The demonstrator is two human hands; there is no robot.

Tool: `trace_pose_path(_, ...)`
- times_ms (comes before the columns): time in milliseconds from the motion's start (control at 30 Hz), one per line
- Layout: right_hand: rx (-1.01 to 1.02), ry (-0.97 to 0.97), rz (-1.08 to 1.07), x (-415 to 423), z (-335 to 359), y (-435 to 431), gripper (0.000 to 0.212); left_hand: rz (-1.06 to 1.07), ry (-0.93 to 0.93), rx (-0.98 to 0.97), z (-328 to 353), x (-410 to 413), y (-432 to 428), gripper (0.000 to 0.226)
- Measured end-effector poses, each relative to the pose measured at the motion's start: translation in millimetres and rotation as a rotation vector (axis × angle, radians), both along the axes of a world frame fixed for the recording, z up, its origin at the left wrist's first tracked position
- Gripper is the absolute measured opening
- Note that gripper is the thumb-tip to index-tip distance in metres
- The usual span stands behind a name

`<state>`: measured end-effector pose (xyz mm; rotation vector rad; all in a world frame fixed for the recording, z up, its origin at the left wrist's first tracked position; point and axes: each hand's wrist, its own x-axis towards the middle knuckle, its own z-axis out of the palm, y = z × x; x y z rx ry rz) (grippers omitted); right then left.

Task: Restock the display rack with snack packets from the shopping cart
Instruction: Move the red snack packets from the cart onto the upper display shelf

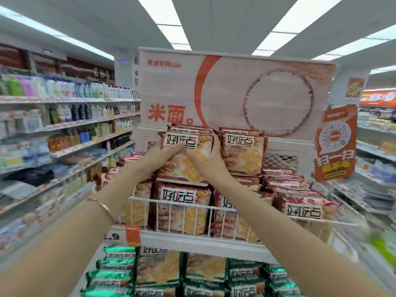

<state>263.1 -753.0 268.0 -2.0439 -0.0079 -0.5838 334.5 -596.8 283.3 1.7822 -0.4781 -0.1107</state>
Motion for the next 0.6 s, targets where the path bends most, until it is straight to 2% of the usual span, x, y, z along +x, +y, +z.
trace_pose_path(100, 0.143, 0.045, -0.099, 5.8, 7.8, 2.2, 0.093, 0.061, 0.014, -0.217, -2.2, 0.2, -21.1, 0.04)
trace_pose_path(167, 0.209, 0.056, -0.118, 6.5, 8.2, 0.5, 0.093, 0.038, -0.053, -0.186, -0.6, 1.7, -20.5, 0.047)
trace_pose_path(233, 0.234, 0.036, -0.125, 7.1, 2.7, 12.9, 0.094, 0.039, -0.161, -0.064, 0.9, 5.5, -9.5, 0.046)
trace_pose_path(367, 0.111, -0.003, -0.144, 5.6, -3.4, 21.6, 0.1, 0.031, -0.196, 0.049, -5.6, 9.7, 6.3, 0.047)
trace_pose_path(467, -0.019, 0.058, -0.141, -3.0, 4.8, -1.1, 0.109, -0.01, -0.219, 0.031, -12.4, 12.9, 3.1, 0.067)
trace_pose_path(533, -0.092, 0.034, -0.18, -11.1, 7.5, -7.0, 0.115, -0.007, -0.183, 0.049, -10.2, 17.3, 5.8, 0.105)
trace_pose_path(600, -0.339, -0.136, -0.226, -18.9, 7.4, -6.2, 0.108, -0.021, -0.138, 0.067, -6.4, 21.9, 11.7, 0.136)
